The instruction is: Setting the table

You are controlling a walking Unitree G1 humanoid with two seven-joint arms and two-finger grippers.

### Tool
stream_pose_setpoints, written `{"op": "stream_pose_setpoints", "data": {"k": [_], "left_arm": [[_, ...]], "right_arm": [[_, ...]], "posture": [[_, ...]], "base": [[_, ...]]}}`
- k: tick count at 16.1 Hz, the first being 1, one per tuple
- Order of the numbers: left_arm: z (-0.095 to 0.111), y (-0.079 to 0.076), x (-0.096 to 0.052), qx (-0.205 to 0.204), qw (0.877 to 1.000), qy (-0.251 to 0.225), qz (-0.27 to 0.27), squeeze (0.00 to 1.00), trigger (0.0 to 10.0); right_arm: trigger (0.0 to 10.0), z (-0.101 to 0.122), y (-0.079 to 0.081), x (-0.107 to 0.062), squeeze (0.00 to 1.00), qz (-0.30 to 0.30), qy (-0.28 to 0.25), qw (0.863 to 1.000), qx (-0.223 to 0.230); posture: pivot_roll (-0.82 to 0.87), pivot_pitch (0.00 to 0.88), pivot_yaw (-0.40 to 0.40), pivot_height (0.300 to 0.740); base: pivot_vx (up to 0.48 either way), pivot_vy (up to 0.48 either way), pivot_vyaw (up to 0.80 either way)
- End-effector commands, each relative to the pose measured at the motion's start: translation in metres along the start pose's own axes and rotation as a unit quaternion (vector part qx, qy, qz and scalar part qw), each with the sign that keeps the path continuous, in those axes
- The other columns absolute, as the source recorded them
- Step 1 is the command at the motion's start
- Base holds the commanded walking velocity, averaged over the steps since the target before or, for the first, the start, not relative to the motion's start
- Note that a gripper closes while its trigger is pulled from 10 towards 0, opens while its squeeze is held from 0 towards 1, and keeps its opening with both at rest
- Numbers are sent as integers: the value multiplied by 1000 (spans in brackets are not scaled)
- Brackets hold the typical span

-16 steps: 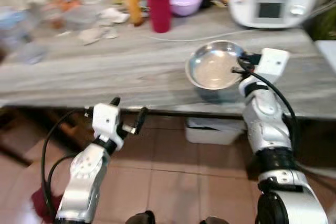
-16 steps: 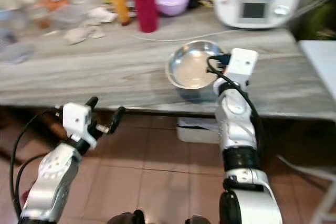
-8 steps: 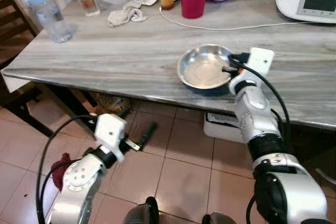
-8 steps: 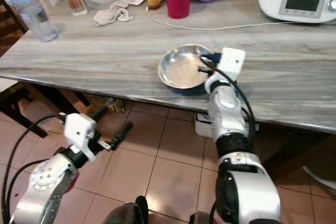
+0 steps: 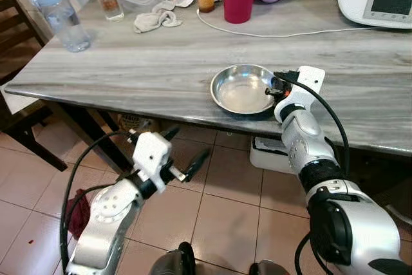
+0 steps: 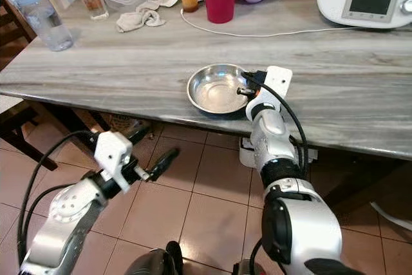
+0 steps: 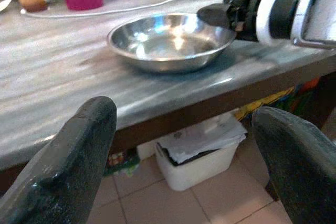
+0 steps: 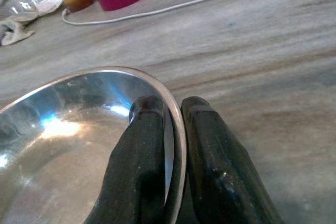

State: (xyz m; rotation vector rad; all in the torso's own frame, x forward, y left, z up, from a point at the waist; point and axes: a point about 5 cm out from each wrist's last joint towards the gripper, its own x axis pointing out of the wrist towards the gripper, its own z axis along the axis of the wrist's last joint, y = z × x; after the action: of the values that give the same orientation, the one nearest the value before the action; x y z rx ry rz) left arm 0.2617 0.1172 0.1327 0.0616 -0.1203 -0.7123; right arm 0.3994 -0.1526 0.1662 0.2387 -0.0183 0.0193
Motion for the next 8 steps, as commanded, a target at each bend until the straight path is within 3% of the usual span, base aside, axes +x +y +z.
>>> {"op": "stream_pose_setpoints", "data": {"k": [1, 8], "left_arm": [[-4, 0, 1, -11, 1000, 6, -5, 0, 10000], [-3, 1, 14, -21, 1000, -9, 19, 0, 10000]], "right_arm": [[10000, 7, 4, 3, 1000, 5, -10, 1000, 10], [10000, 19, -7, -1, 1000, -19, -72, 996, -38]], "posture": [[-82, 144, 70, 740], [-104, 122, 81, 740]], "base": [[0, 0, 0], [0, 0, 0]]}}
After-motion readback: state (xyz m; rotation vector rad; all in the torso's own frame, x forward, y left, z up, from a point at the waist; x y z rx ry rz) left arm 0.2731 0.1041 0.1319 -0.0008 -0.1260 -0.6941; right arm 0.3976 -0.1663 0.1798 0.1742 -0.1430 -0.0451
